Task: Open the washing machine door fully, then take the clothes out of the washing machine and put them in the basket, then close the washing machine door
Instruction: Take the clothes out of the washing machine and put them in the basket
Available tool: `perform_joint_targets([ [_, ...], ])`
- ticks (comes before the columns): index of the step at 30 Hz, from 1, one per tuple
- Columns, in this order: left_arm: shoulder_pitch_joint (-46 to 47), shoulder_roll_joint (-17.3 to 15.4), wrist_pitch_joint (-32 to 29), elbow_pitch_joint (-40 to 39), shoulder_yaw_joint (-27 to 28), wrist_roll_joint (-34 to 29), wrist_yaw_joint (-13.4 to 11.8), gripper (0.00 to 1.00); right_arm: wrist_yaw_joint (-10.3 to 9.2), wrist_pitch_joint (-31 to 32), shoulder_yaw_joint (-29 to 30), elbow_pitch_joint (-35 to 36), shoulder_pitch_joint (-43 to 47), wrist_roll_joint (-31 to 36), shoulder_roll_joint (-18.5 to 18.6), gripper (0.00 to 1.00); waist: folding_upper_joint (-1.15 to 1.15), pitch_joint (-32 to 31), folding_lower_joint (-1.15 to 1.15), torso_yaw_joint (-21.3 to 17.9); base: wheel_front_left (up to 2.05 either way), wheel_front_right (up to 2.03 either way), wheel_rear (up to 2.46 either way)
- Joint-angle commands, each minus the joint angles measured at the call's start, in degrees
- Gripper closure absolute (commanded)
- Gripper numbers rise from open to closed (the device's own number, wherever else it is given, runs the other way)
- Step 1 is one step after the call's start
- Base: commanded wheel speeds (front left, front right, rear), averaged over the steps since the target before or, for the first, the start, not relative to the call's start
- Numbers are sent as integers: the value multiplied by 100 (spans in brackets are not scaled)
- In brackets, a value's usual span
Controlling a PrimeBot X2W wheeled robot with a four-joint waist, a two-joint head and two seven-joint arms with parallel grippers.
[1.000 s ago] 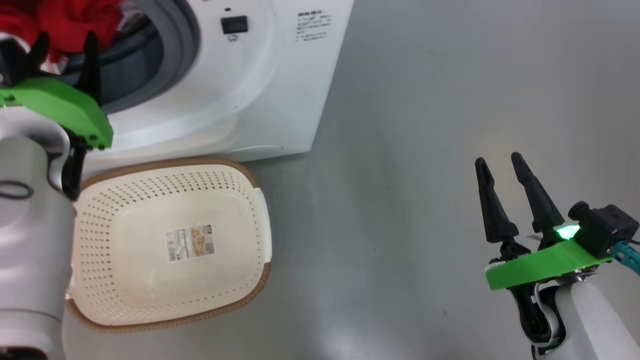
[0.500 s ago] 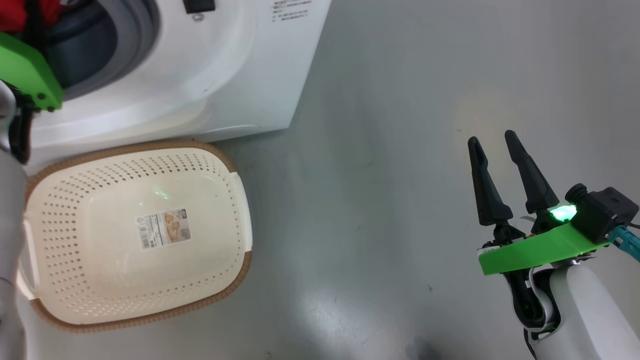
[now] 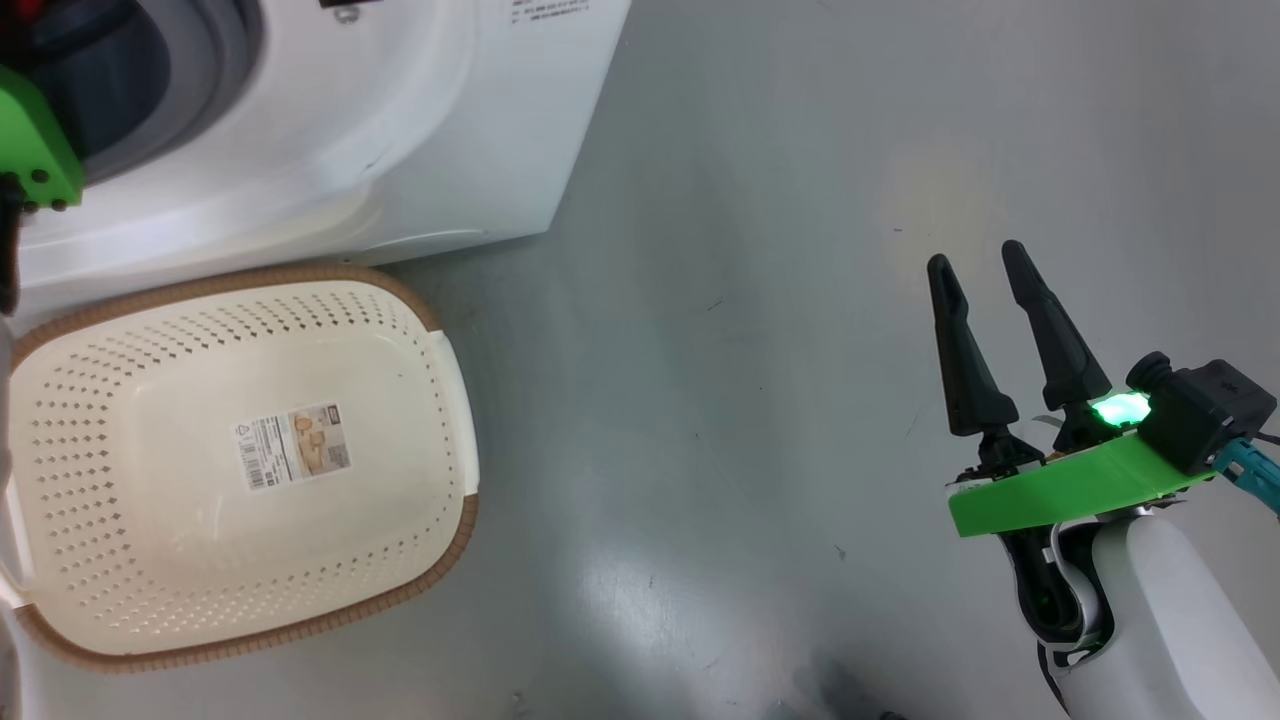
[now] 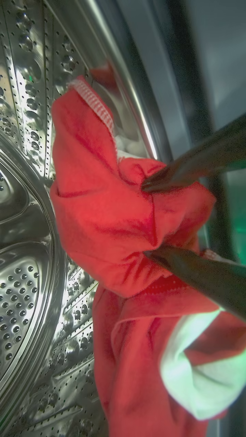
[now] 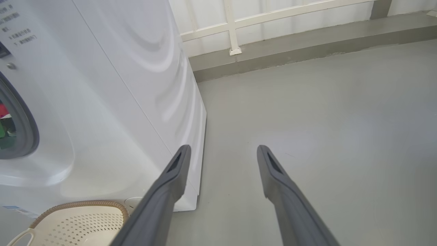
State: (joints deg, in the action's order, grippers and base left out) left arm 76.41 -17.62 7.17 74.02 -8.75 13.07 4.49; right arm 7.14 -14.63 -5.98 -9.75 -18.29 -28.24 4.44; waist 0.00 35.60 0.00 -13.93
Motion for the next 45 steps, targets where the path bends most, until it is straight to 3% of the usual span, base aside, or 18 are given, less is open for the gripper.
perform_joint_targets([
  [1, 53, -308, 32, -72, 16, -60, -42, 100, 35, -37, -79, 138, 41, -52, -2, 0, 0, -6, 0, -3, 0, 0, 0],
  [12, -59, -121, 523, -73, -33, 79, 103, 100, 35, -37, -41, 94, 25, -27, 12, 0, 0, -215, 0, 163, 0, 0, 0],
  [17, -389, 7, 767, -363, 206, 345, 106, 100, 35, -37, -38, 44, 49, -12, 74, 0, 0, -448, 0, 312, 0, 0, 0],
  [24, -1469, 177, 781, -2066, 827, 516, -12, 100, 35, -37, -11, 36, 167, 8, 177, 0, 0, -784, 0, 546, 0, 0, 0],
  [29, -2445, 482, 782, -3228, 1374, 401, -51, 100, 35, -37, 28, -29, 318, 17, 222, 0, 0, -1104, 0, 686, 0, 0, 0],
  [36, -3515, 1016, 782, -4522, 1866, 72, 117, 100, 35, -37, 83, -83, 515, 15, 296, 0, 0, -1443, 0, 860, 0, 0, 0],
  [45, -4571, 1376, 783, -6127, 2092, -154, 265, 100, 35, -37, 117, -88, 680, 26, 312, 0, 0, -1675, 0, 980, 0, 0, 0],
])
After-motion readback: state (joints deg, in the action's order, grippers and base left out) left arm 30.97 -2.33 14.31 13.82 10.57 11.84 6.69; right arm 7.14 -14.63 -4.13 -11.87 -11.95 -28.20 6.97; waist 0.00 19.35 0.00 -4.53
